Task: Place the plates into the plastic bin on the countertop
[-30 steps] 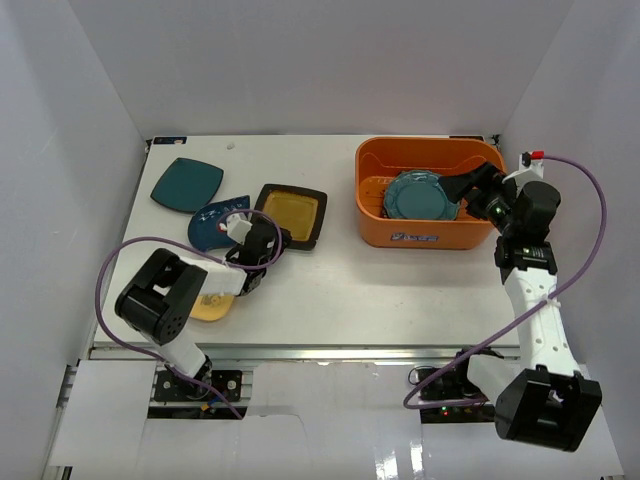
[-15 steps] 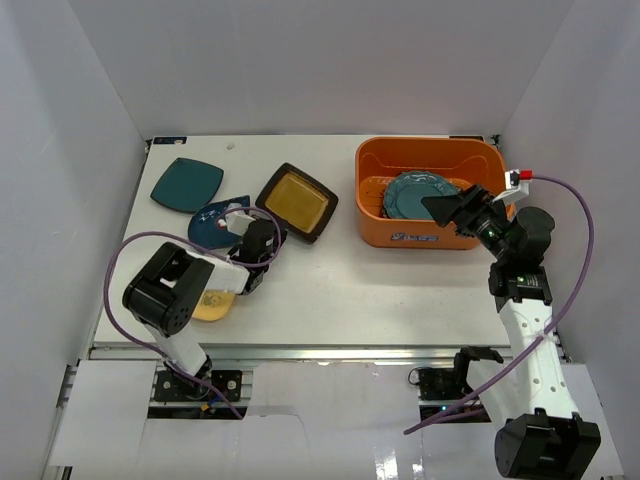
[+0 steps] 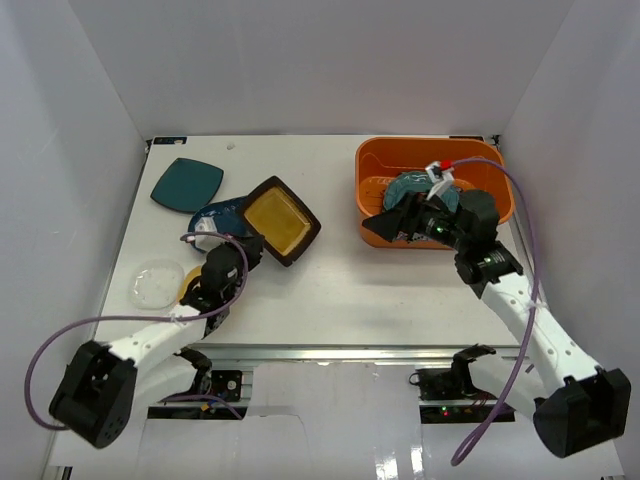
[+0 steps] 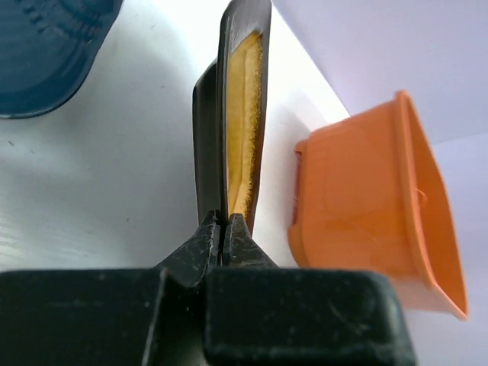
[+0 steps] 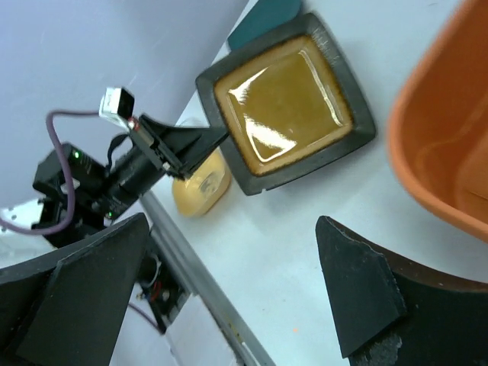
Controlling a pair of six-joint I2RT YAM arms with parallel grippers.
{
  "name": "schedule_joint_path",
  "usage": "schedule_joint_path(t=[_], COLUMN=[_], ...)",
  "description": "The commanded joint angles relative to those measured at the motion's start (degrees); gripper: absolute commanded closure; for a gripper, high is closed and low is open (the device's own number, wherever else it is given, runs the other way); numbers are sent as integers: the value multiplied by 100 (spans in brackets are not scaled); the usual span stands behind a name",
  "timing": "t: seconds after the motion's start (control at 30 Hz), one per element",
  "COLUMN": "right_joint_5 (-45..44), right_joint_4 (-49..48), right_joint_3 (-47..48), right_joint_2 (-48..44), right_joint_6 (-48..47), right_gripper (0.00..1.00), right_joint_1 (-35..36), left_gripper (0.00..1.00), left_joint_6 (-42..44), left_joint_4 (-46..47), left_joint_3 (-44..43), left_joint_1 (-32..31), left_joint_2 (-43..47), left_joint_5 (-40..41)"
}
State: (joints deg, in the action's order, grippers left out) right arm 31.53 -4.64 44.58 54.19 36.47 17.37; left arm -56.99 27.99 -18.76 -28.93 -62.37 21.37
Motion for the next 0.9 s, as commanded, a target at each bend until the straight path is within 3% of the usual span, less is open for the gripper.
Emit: schedule_joint_path(t=[0.0,0.23,0.47,0.63,0.77,0.83,0.87], right_joint_5=[81,214,256,906,1048,1406,1539], right_joint_4=[156,1026,1290,1045,614,309,-129], right_joint_3=[849,2194,3213,3418,3242,3067,2961], right_joint_2=[537,1742,2673,2921,2842,2825,2807], right_joint_6=[-736,-1625,-2021,-1758,-1634,-1408,-1249], right_gripper=[4,10,10,10,10,1,4], right_joint_1=[679,1129,1129,1137,1137,1137,1137], left_gripper=[100,100,100,100,100,100,100], left_joint_6=[293,733,918,725,575,540,531], left_joint_4=[-193,-1837,-2964,-3010,-2852,-2641,-2527], left_joint_3=[-215,-1049,-2077,-2360,-2404,-2465,-2465], left_joint_1=[132,230,221,230,230,230,230], left_joint_2=[1363,3061,3802,3609,3416,3328,3293], left_joint_5=[-396,-1160,-2074,-3171,-3604,-3788,-3841])
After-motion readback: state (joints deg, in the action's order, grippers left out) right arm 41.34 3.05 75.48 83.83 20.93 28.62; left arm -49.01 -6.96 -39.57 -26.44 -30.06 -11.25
